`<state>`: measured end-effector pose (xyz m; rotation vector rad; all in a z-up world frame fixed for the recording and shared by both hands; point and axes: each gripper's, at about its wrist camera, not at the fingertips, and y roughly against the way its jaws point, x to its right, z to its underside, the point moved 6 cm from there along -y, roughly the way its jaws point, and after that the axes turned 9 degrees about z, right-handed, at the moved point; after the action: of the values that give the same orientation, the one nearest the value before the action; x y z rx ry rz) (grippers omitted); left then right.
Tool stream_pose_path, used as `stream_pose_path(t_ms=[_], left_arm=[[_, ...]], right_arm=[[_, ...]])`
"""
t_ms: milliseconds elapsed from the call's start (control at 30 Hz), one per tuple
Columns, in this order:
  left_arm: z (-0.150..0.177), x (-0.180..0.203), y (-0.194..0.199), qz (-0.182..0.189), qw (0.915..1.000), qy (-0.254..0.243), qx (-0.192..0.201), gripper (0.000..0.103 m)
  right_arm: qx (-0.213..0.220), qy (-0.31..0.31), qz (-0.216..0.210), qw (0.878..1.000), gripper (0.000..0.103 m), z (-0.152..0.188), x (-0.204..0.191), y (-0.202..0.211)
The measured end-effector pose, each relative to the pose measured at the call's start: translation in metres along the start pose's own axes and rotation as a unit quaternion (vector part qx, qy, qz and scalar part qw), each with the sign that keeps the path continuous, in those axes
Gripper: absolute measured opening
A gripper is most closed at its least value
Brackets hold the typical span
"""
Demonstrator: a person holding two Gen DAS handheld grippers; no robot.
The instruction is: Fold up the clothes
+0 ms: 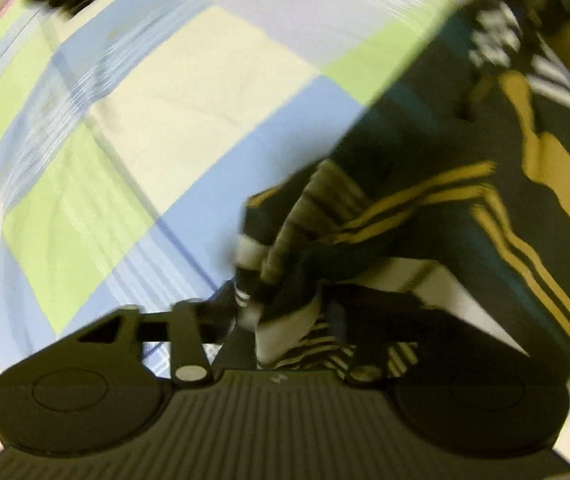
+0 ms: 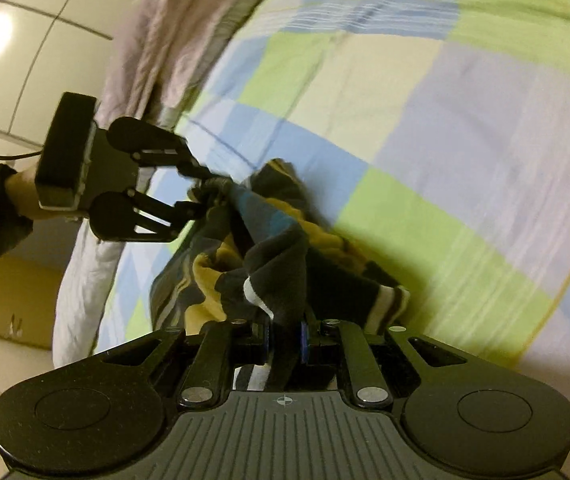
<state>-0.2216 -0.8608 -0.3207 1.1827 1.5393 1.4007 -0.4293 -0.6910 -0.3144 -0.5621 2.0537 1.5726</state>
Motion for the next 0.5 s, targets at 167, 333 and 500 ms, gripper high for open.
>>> stream_pose_path(t_ms=[167,333,500], left_arm=[[0.038,-0.035,0.033,-0.009,0.987,0.147,0.065,0.058],[0.082,-0.035,0.056,0.005,0.95,0.284,0.13,0.055],[0.084,-0.009,0.033,0.045,0.923,0.347,0.16,0.041]], right_arm=[[0.007,-0.016,0.019,1.0,0.014,0.004,0.001,0.004],[0.038,-0.025,0.046,0.998,0.06,0.006,-0.004,0.023],[0.052,-0.033,0.019,0.998,0.06,0.006,-0.018,0.025]])
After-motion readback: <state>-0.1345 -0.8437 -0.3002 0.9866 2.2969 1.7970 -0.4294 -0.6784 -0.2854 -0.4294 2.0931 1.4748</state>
